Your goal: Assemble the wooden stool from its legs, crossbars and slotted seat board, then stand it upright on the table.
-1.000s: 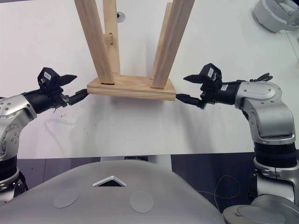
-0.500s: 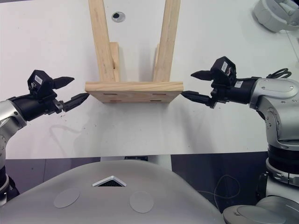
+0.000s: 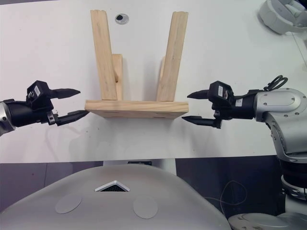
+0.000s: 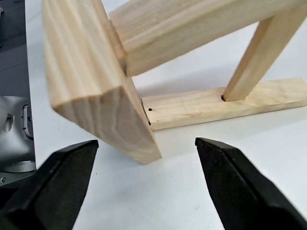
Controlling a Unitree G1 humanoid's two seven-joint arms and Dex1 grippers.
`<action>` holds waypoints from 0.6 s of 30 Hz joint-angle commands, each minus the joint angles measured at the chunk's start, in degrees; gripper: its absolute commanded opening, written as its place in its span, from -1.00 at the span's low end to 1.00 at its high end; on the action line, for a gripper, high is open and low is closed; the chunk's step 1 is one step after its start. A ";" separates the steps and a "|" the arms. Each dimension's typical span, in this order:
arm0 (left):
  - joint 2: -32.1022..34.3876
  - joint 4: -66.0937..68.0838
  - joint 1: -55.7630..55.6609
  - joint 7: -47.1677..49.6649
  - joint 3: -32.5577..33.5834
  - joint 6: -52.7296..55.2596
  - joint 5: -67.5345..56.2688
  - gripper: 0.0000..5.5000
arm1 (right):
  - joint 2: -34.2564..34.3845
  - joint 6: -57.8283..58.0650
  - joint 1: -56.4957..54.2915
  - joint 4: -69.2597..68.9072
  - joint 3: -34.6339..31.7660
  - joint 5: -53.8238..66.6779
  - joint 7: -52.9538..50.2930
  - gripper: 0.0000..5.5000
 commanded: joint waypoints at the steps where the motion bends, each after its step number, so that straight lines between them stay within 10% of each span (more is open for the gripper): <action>1: 0.93 -0.10 -0.03 -1.41 -0.93 -1.12 -1.70 0.38 | -3.05 -2.65 0.34 1.52 0.06 -1.37 1.20 0.38; 9: 1.50 1.41 -1.71 -3.08 -4.45 -3.18 -1.79 0.38 | 0.22 -1.02 -3.99 2.37 6.31 2.81 1.91 0.38; 18: -2.26 4.97 -7.11 -1.45 -14.23 -5.21 -0.03 0.09 | 0.17 -3.05 -6.16 5.28 7.73 1.51 1.49 -0.21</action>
